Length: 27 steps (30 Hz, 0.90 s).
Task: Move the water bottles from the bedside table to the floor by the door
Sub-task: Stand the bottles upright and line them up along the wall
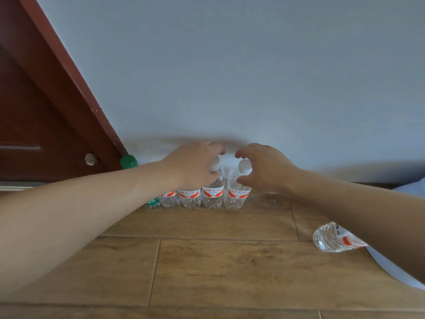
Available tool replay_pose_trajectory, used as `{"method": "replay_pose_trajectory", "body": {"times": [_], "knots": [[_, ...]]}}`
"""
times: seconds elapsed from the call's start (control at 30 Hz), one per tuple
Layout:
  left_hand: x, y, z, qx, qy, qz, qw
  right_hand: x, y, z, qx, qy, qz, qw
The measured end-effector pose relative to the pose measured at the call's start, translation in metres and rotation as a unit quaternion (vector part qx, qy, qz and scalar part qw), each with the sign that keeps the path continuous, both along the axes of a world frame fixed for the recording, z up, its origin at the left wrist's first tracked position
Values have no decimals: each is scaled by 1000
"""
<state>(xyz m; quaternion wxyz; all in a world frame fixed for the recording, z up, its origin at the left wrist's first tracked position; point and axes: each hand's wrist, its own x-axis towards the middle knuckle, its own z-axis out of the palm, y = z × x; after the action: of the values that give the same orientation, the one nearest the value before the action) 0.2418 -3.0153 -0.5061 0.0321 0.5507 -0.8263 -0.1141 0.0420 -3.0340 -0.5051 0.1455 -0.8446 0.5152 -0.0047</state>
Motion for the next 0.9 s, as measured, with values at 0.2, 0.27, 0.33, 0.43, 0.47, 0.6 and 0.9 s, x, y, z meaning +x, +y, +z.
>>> {"method": "replay_pose_trajectory", "body": {"times": [0.2,0.27,0.33,0.43,0.47,0.6,0.9], "knots": [[9,13,16,-15,-8,7,1000,-18,10,17,-35,5,-19,999],[9,15,21,-34,-16,-2,999,-24,15,25,-43,11,-32,998],[6,17,25,-61,-10,-20,998,-29,20,32,-52,20,-40,998],[-2,18,30,-123,13,-80,989,-42,32,41,-56,37,-59,996],[-6,18,32,-133,18,-92,987,-49,36,43,-54,42,-69,995],[-27,19,39,-124,18,-105,987,-89,53,50,-52,69,-109,990],[-59,39,41,-88,-4,-106,990,-170,79,50,-12,110,-179,978]]}}
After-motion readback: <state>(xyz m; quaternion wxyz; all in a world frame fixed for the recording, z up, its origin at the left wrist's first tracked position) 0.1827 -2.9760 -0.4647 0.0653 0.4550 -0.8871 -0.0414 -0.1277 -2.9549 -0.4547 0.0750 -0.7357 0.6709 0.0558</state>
